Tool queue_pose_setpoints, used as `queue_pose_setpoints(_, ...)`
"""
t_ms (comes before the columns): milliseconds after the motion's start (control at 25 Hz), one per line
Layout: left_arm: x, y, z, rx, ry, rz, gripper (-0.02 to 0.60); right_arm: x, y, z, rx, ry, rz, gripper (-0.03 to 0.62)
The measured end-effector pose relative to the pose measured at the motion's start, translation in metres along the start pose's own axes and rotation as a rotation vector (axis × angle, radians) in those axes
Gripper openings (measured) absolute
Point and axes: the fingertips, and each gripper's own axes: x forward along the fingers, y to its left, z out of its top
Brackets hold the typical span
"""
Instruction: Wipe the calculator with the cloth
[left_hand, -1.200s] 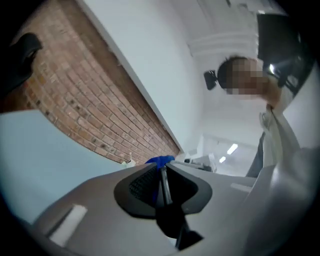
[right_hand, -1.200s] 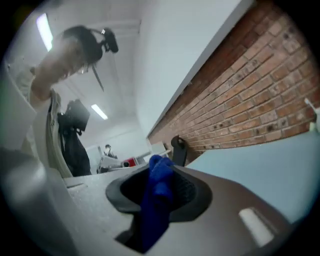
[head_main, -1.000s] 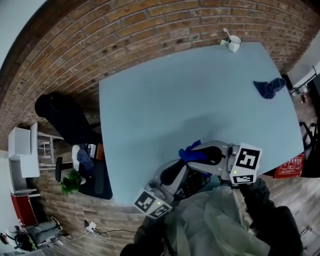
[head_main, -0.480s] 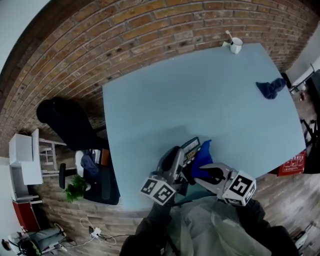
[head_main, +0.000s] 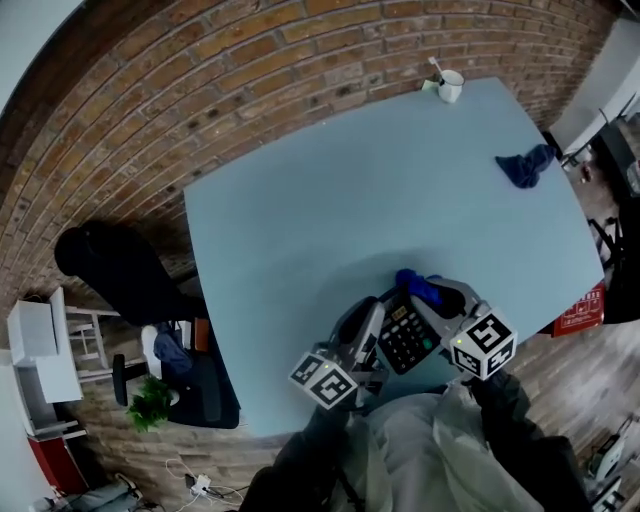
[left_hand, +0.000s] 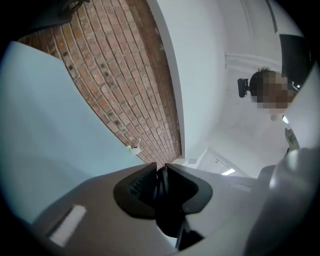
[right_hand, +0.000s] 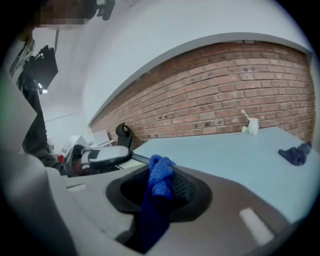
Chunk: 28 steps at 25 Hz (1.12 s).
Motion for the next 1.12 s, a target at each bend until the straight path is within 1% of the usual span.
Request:
queue_pose_setpoints(80,0.006,0.006,-0.004,0.003,0.022,0.010,0.060,0.011,0.029,0.001,-0.044,0.013,0.049,0.104)
queue_pose_setpoints(160,0.005,0.022,-0.005,-0.002,0.040,0.039,0.058,0.023,0.065,-0.006,-0.111,0.050,0.145,0.104)
queue_pose_setpoints(200,0.004,0.031,-0.004,-0.008,0.042,0.055,0.058,0.025,0.080,-0.011,-0.121,0.068,0.203,0.104)
queue_pose_setpoints(280,0.002,0.046,0.001,-0.013,0.033,0.082,0.057,0.023,0.103,-0.022,-0.089,0.097,0.320,0.104)
queue_pose_setpoints(320,0.003,0.052,0.005,-0.014,0.025,0.089,0.057,0.019,0.107,-0.028,-0.062,0.109,0.363,0.104)
queue_pose_setpoints(360,0.003,0.056,0.007,-0.018,0.017,0.092,0.057,0.014,0.104,-0.035,-0.038,0.120,0.380,0.104)
queue_pose_setpoints(400,0.004,0.058,0.009,-0.027,0.010,0.093,0.058,0.010,0.094,-0.042,-0.016,0.127,0.367,0.104)
queue_pose_setpoints(440,0.005,0.059,0.009,-0.041,0.004,0.093,0.061,0.007,0.077,-0.047,0.009,0.132,0.327,0.104)
queue_pose_setpoints(560,0.006,0.060,0.008,-0.084,-0.016,0.098,0.063,0.007,0.018,-0.052,0.096,0.139,0.155,0.104)
queue_pose_setpoints(600,0.006,0.061,0.009,-0.091,-0.027,0.104,0.063,0.009,0.007,-0.050,0.113,0.135,0.121,0.104)
queue_pose_setpoints(640,0.006,0.061,0.011,-0.091,-0.038,0.113,0.063,0.011,0.003,-0.047,0.116,0.131,0.112,0.104)
queue_pose_setpoints(680,0.005,0.063,0.013,-0.085,-0.048,0.125,0.061,0.014,0.008,-0.042,0.102,0.131,0.123,0.104)
queue_pose_setpoints(720,0.004,0.065,0.016,-0.077,-0.057,0.141,0.061,0.016,0.020,-0.038,0.070,0.135,0.152,0.104)
queue_pose_setpoints(760,0.001,0.068,0.018,-0.074,-0.067,0.161,0.058,0.018,0.038,-0.032,0.029,0.141,0.201,0.104)
queue_pose_setpoints(880,-0.009,0.082,0.024,-0.110,-0.114,0.232,0.057,0.017,0.110,-0.019,-0.074,0.149,0.422,0.104)
queue_pose_setpoints(920,-0.012,0.086,0.025,-0.130,-0.133,0.257,0.057,0.014,0.132,-0.018,-0.107,0.147,0.486,0.104)
queue_pose_setpoints(960,-0.017,0.090,0.026,-0.149,-0.152,0.282,0.057,0.012,0.147,-0.019,-0.148,0.143,0.525,0.104)
queue_pose_setpoints(1000,-0.020,0.093,0.027,-0.163,-0.167,0.304,0.057,0.009,0.154,-0.020,-0.196,0.134,0.534,0.104)
queue_pose_setpoints(1040,-0.024,0.095,0.028,-0.171,-0.178,0.321,0.057,0.008,0.154,-0.022,-0.241,0.120,0.523,0.104)
queue_pose_setpoints(1080,-0.027,0.095,0.029,-0.173,-0.184,0.332,0.058,0.006,0.149,-0.023,-0.269,0.102,0.504,0.104)
queue_pose_setpoints(1120,-0.029,0.094,0.030,-0.172,-0.187,0.339,0.060,0.005,0.141,-0.025,-0.269,0.083,0.486,0.104)
